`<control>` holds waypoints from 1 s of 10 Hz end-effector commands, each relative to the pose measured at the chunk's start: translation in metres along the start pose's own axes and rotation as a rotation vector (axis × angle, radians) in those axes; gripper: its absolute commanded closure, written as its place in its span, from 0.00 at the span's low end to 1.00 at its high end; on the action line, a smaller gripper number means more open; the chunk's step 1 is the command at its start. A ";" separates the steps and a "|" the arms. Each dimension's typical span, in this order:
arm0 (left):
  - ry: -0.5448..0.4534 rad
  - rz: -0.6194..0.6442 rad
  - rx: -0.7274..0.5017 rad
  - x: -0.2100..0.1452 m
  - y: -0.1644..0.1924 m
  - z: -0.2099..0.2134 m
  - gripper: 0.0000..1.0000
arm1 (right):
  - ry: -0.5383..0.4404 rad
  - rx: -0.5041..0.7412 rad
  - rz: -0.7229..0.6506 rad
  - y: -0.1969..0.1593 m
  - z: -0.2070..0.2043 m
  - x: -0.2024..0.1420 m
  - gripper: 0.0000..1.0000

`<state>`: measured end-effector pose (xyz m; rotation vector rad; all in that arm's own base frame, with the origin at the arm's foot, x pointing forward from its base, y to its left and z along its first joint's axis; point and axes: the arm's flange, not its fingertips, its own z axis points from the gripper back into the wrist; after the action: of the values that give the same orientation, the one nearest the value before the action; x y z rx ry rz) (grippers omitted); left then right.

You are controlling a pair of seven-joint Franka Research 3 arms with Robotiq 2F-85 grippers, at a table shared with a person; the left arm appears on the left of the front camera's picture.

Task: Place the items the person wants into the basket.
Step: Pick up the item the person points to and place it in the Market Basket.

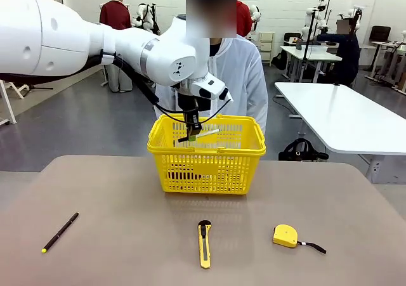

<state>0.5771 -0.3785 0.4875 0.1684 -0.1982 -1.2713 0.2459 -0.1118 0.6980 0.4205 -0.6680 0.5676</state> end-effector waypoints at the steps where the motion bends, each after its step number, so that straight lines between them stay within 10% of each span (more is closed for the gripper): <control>1: 0.025 -0.011 -0.002 0.007 0.006 0.001 0.85 | -0.005 0.015 0.007 -0.001 -0.002 0.001 0.00; 2: 0.021 -0.017 -0.012 0.007 0.012 0.001 0.85 | -0.005 0.015 0.007 -0.001 -0.002 0.001 0.00; 3: 0.012 -0.017 -0.021 0.007 0.011 0.001 0.31 | -0.005 0.015 0.007 -0.001 -0.002 0.001 0.00; 4: 0.014 -0.011 -0.023 0.007 0.007 0.002 0.26 | -0.005 0.015 0.007 -0.001 -0.002 0.001 0.00; 5: 0.023 -0.015 -0.017 0.007 0.009 0.002 0.00 | -0.005 0.015 0.007 -0.001 -0.002 0.001 0.00; 10: 0.029 -0.009 -0.023 0.006 0.012 0.003 0.00 | -0.005 0.015 0.007 -0.001 -0.002 0.001 0.00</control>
<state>0.5832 -0.3799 0.4901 0.1639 -0.1684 -1.2660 0.2460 -0.1118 0.6980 0.4205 -0.6680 0.5676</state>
